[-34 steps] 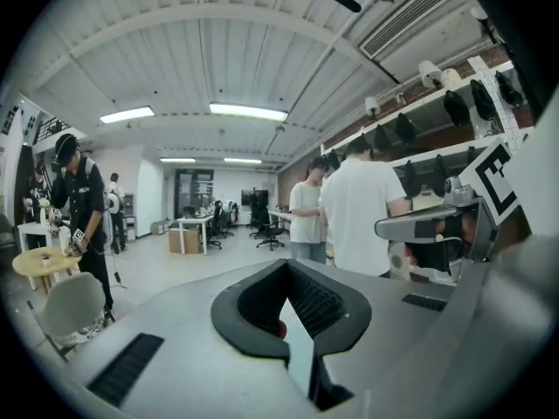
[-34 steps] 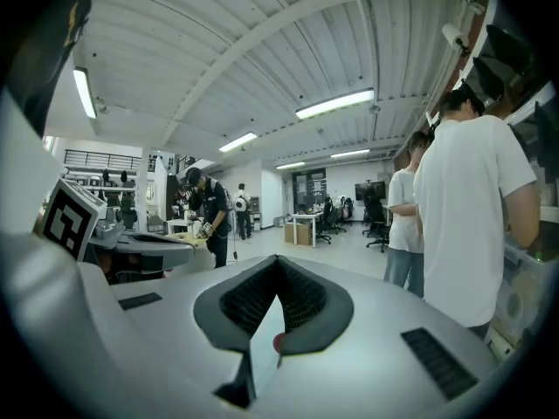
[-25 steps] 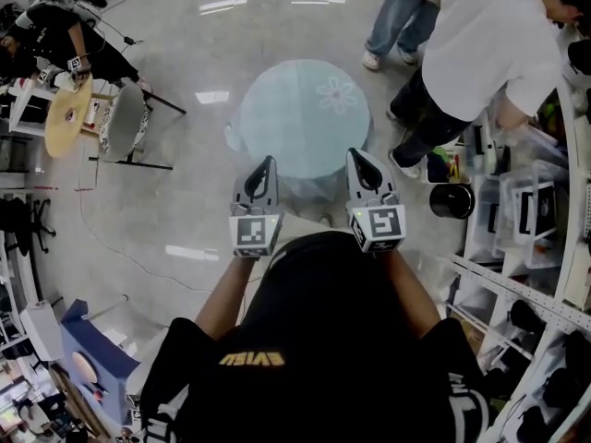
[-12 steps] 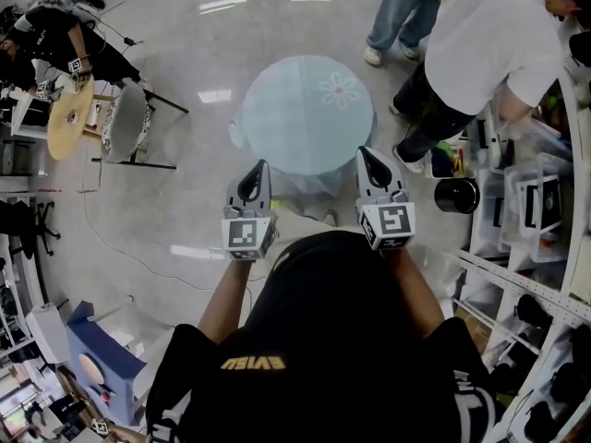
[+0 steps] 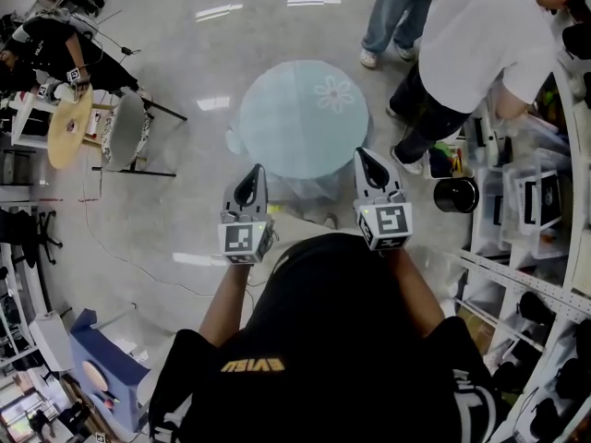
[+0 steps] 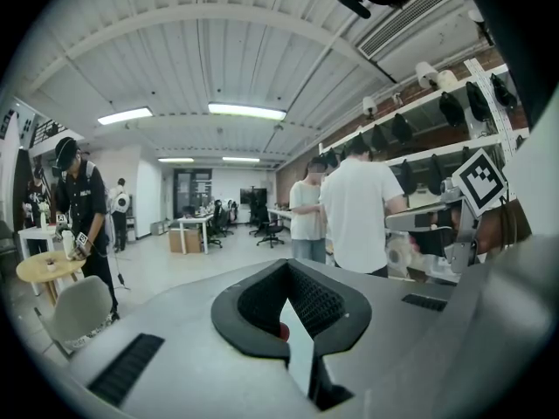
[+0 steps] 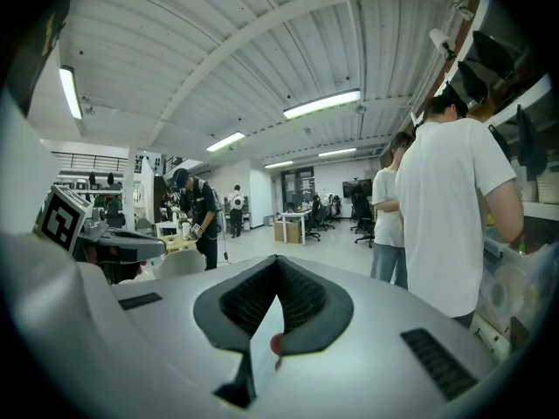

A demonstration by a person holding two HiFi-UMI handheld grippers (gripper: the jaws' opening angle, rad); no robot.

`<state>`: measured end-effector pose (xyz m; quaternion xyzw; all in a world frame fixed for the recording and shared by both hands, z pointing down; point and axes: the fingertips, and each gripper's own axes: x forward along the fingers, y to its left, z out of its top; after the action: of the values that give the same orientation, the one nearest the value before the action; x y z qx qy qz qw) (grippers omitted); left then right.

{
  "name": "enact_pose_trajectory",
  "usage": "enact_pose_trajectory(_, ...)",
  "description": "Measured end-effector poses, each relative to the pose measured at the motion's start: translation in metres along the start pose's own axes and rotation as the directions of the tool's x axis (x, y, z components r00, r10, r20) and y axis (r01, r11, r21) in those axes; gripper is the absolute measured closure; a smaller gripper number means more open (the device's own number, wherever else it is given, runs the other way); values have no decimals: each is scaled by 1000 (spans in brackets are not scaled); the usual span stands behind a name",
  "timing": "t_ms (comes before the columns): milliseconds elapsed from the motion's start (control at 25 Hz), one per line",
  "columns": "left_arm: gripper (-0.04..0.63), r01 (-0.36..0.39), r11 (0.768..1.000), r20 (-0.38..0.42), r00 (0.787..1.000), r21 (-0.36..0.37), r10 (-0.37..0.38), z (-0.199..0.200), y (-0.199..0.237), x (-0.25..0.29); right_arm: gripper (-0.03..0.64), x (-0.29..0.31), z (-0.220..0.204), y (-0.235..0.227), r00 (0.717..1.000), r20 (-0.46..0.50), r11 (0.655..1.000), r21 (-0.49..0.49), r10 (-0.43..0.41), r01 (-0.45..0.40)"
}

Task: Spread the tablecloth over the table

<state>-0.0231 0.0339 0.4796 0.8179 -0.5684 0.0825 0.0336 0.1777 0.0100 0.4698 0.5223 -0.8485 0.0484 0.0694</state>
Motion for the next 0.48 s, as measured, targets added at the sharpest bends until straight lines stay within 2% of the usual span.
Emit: enact_pose_trajectory(480,578,40,999,29,999,29,-40,6,-7,3,615,-7,0,-12,999,0,999,-15,-34,34)
